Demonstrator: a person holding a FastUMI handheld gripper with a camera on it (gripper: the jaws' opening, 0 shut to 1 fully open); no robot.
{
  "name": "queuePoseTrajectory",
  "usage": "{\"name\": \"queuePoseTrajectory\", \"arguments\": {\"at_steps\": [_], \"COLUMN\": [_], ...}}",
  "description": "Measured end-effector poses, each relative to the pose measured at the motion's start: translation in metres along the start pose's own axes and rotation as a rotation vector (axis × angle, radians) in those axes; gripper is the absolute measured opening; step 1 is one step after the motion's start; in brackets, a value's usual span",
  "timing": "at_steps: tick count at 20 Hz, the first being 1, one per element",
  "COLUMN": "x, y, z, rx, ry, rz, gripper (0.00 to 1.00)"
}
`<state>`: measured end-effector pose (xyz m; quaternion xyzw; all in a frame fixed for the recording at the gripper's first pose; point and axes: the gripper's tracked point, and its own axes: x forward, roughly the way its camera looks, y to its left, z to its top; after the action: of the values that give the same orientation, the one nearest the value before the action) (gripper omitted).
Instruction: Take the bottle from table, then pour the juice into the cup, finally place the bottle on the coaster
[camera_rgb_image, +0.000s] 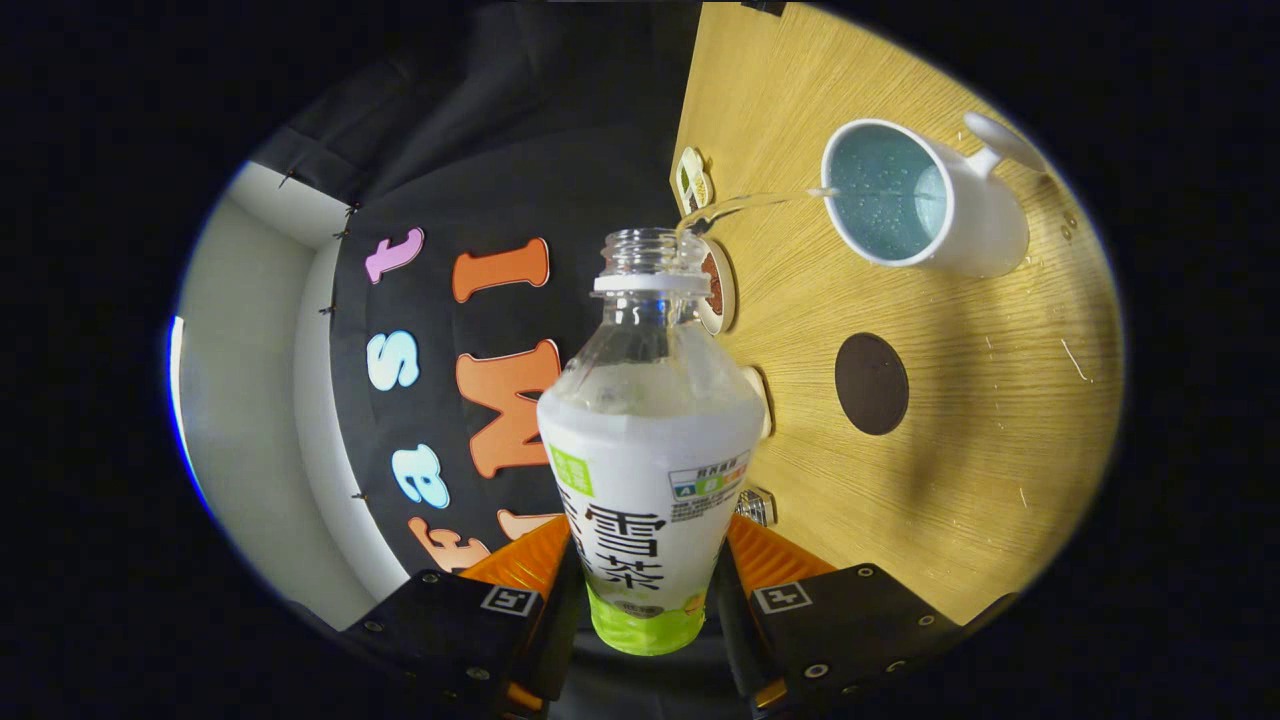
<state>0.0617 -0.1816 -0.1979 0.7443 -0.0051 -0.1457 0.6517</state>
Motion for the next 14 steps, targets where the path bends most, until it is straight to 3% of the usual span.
{"name": "queuePoseTrajectory", "arguments": {"at_steps": [14], "x": [-0.0006], "y": [0.0083], "z": [-0.0032], "rx": [0.083], "ry": [0.0], "rz": [0.017], "gripper": [0.64]}}
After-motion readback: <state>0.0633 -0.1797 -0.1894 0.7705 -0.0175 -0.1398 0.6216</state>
